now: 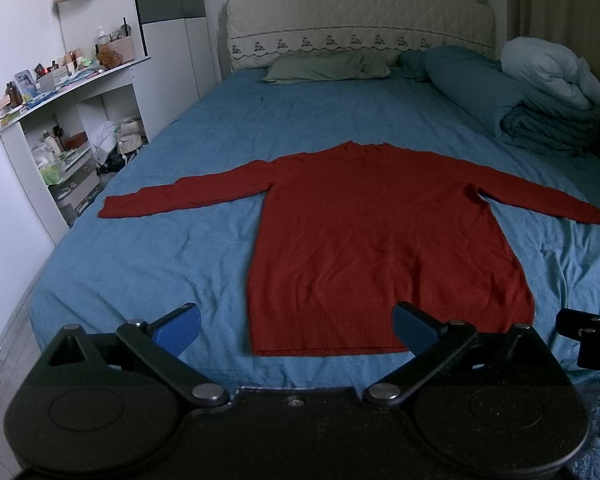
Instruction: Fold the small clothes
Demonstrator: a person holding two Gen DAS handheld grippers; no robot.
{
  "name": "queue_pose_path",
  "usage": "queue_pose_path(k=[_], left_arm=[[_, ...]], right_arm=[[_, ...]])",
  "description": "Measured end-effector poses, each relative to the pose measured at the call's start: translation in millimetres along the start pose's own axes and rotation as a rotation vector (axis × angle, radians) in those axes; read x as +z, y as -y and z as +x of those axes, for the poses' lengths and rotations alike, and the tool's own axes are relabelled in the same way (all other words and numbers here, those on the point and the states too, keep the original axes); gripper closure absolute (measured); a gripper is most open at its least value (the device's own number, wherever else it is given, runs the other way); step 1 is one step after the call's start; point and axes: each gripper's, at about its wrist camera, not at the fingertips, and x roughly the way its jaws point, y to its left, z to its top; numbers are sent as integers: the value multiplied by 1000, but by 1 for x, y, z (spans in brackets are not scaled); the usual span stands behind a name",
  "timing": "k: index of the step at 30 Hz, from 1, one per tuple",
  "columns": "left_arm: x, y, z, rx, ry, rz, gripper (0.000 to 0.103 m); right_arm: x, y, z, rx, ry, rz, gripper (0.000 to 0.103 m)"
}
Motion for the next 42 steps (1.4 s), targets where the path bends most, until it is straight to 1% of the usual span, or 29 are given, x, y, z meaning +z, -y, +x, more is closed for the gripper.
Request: queue_pose_path(k=[8,12,15,17,20,22,25,27,29,31,34,36,37,40,42], left_arm=[[0,-1,-3,5,5,-2,0],[4,0,-8,9,23,-3,0],[20,5,-10,-2,57,3,0],[35,10,-10,-28,97,-4,0],[63,23,0,-96,137,-9,0],[83,39,12,-134,159,26,0],[116,70,40,-164,172,100,0],[139,94,64,-202,166,144,0],[159,115,91,-235,139,159,0],[177,137,119,-290,131,160,0],[203,169,166,-358,122,144,0],[218,193,201,-379,120,143,0],[225,204,217,-383,108,149,0],[238,239,276,-392,44,173,0],[242,254,314,-390,-3,171,0]], right_arm=[[-1,-1,-2,1,9,-1,0],[1,3,-6,-7,25,10,0],[11,16,-11,-23,49,46,0],[22,30,-12,-39,71,69,0],[44,57,-8,-88,101,104,0],[59,79,1,-121,109,137,0],[81,116,20,-172,125,179,0],[96,142,35,-199,139,200,0],[110,168,55,-231,144,220,0],[122,192,76,-243,152,241,0],[135,233,118,-270,171,274,0],[138,257,151,-283,175,308,0],[137,271,169,-273,182,335,0],[132,310,224,-259,184,406,0],[124,332,256,-262,180,452,0]])
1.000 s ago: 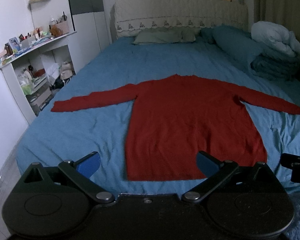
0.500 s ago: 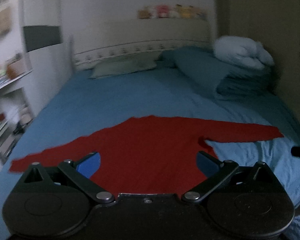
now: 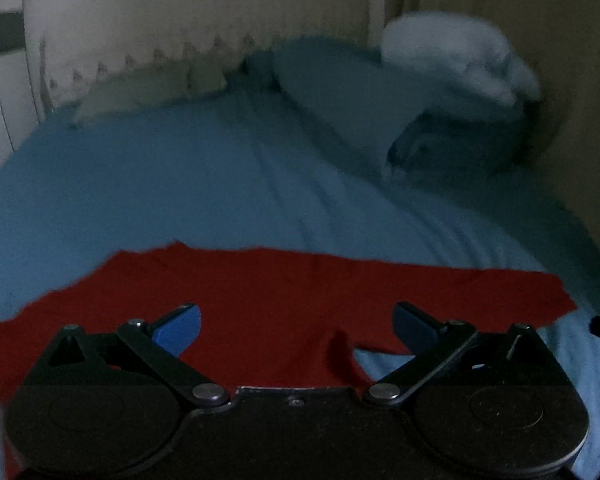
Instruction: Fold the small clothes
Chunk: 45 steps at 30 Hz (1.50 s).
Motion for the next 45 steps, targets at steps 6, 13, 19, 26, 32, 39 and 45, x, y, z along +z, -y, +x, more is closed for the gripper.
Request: queue_pose_path(k=[6,13,19,26,32,39,45], left_arm=[[-7,-17,97,-6,-122,-110,1],[-16,-26,157,27,-218,-129,4],[-16,-28,183,83,-220,-84,6],[-10,-17,195,130,-245,-26,1],[1,-55,155,77,-219,-108,2],[1,-146,59,145,-89,-117,0],[-47,-248,4,290,-39,-210,0]], right_arm=[[-18,32,85,-15,-39,80,14],[-29,53,136,-43,-17,169,31],[-19,58,153,-113,14,197,78],[1,25,139,-58,50,122,82],[38,-50,105,120,127,47,82],[62,-209,54,473,199,-39,82],[-18,-375,48,757,89,-231,82]])
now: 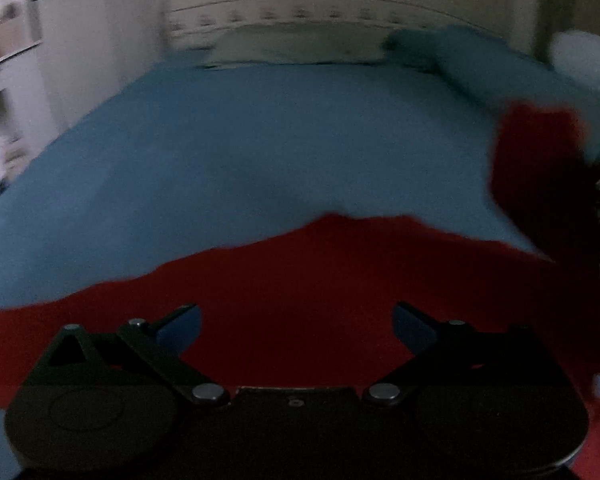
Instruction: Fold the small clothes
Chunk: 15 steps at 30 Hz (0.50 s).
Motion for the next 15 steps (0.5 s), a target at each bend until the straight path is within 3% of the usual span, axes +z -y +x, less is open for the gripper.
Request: queue_pose_path(k=[5,8,10,12,13,14,15], left_arm=[[-36,-70,9,-20,-95,-105,0],[-51,-95,12,-62,-122,-173,0],[-55,-103,13,-93,-124,-200,0],[-55,-105,14,-124,-123,-212,0],[-59,-97,8,-138,-121,-213,0],[-58,-94,5,-159,-117,-213,0],[-56,-88,3,-186,-112,-208,0]], right_arm=[[-103,-57,77,-3,-238,-126,82],[-135,-66,86,-32,-260,-163,82],[-135,-70,87,-30,-244,-181,78],[-134,-77,85,-20,-254,-230,53],[-131,-75,81,-11,-262,-257,31],[-129,-73,72,-3,-248,-291,21],[-127,-72,59,0,-221,-332,19]])
